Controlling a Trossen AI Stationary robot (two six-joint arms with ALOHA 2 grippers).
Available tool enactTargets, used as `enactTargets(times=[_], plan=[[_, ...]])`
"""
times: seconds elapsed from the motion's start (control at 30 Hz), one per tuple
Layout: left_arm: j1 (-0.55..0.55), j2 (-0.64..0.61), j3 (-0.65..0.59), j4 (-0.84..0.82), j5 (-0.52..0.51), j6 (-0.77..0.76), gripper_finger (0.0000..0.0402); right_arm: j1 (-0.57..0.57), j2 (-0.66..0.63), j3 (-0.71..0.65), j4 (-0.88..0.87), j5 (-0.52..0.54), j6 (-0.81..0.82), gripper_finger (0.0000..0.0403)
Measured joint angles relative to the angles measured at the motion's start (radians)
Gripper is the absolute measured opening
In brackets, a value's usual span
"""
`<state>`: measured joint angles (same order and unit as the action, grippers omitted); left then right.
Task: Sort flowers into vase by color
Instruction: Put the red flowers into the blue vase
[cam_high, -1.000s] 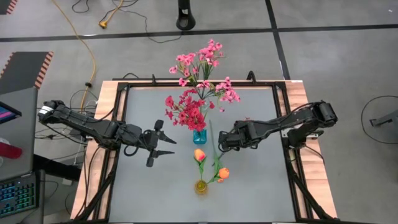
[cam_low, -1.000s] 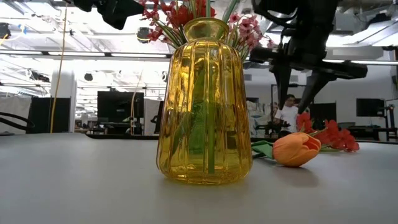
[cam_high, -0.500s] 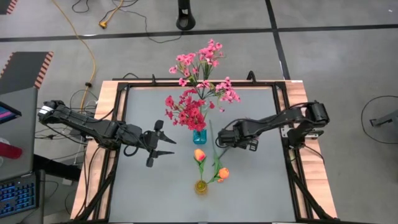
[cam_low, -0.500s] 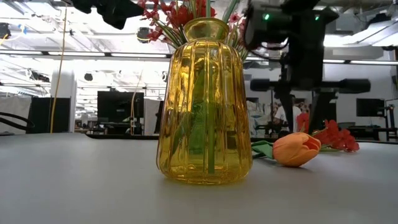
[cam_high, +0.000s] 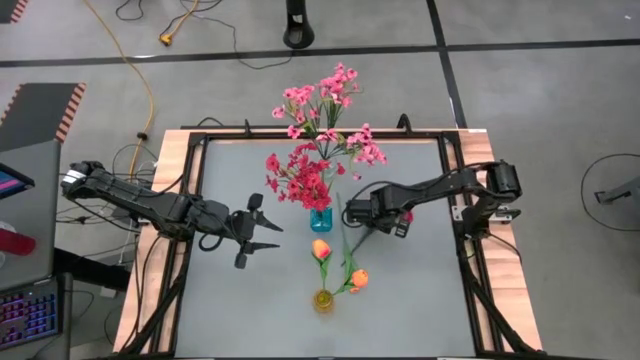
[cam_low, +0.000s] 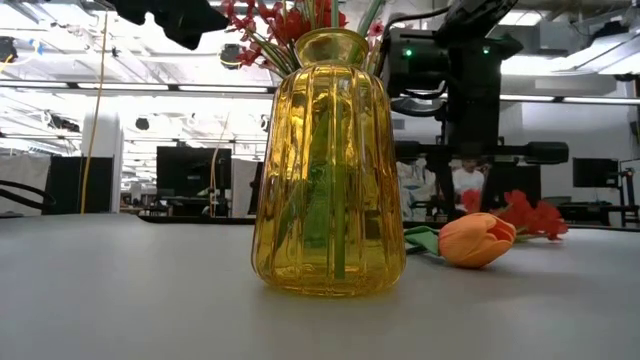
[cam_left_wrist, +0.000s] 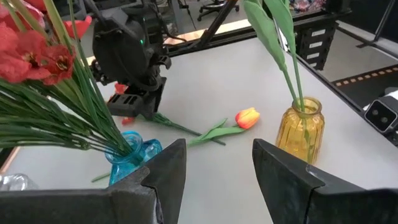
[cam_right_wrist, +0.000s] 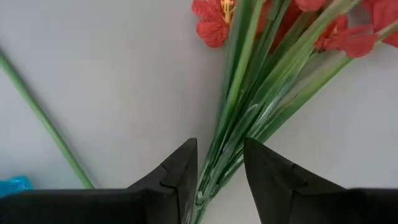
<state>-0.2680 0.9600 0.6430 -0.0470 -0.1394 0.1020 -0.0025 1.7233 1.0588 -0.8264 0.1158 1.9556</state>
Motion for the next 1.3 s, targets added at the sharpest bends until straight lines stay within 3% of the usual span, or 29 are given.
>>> enactTargets(times=[0.53, 0.97, 1.3], plan=[[0.0, 0.0, 0.0, -0.032, 0.0, 0.0, 0.0174, -0.004, 0.001, 0.0, -0.044, -0.03, -0.086, 0.0138], [0.0, 0.0, 0.0, -0.034, 0.0, 0.0, 0.0174, -0.008, 0.11, 0.007, -0.014, -0.124, -0.219, 0.0114], [0.0, 0.0, 0.0, -0.031, -0.004, 0.0, 0.0174, -0.001, 0.036, -0.001, -0.074, -0.064, -0.241, 0.0029]])
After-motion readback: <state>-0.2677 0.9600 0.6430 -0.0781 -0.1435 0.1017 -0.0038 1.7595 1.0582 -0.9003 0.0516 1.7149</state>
